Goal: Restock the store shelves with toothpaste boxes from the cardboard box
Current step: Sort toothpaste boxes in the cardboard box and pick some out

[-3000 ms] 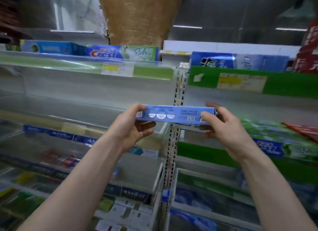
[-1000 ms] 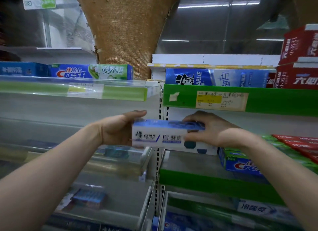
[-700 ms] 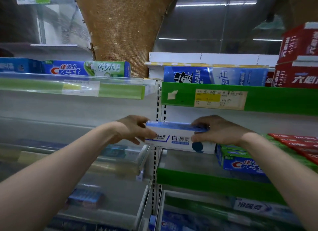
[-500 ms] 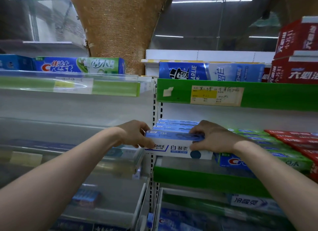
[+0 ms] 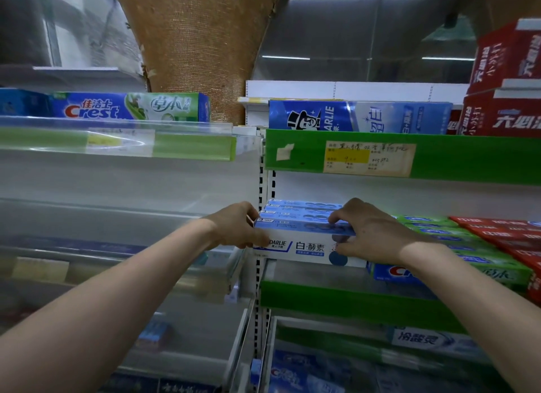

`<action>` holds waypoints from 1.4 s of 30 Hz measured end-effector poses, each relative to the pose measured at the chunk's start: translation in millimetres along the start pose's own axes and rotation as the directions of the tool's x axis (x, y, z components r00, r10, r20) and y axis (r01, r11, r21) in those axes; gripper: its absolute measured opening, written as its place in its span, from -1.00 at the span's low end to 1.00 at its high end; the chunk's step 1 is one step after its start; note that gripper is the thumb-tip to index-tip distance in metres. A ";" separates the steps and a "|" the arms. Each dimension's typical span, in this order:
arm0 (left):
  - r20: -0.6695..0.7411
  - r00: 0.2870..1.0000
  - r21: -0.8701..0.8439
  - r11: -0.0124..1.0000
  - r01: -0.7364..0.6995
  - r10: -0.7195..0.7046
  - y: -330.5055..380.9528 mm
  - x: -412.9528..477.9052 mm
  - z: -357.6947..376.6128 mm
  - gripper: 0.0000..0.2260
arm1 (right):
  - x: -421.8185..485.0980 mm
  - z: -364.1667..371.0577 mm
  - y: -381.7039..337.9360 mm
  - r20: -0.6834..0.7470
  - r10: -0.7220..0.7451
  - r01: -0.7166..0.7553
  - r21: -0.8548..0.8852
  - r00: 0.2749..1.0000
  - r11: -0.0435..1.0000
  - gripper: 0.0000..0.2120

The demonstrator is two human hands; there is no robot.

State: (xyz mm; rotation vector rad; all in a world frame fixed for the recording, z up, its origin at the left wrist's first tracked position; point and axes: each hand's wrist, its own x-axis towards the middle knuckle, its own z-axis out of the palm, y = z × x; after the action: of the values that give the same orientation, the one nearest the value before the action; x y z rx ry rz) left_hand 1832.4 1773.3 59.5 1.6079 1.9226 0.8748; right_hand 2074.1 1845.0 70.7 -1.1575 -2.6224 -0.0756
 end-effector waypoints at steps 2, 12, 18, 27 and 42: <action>0.002 1.000 -0.012 1.000 0.029 -0.029 -1.6 0.6 0.3 -0.57 | -3.9 -2.9 4.6 0.030 0.025 -0.024 -0.028 0.999 0.999 -0.49; 0.107 0.994 0.080 0.997 0.013 -0.021 4.5 7.5 -8.6 -0.65 | -11.2 -6.8 9.3 0.091 0.109 -0.103 -0.066 0.990 0.993 -0.45; -0.008 0.994 -0.549 0.831 0.088 -0.110 18.6 28.6 -7.3 -0.33 | -9.8 3.6 1.5 0.085 0.123 -0.107 -0.164 0.989 0.981 -0.52; 0.090 0.975 -0.734 0.648 0.204 -0.204 25.0 44.7 16.5 -0.46 | -11.0 12.4 1.2 0.078 0.086 -0.067 -0.215 0.993 0.974 -0.45; 0.162 0.962 -0.752 0.604 0.265 -0.220 10.1 69.7 17.4 -0.32 | -11.4 15.5 5.5 0.085 0.073 -0.053 -0.215 0.994 0.975 -0.41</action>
State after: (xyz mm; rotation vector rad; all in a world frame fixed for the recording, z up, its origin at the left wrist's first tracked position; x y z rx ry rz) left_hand 1838.2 1845.5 57.6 0.8064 1.3546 1.2813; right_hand 2081.9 1843.0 52.4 -1.3435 -2.7078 -0.3033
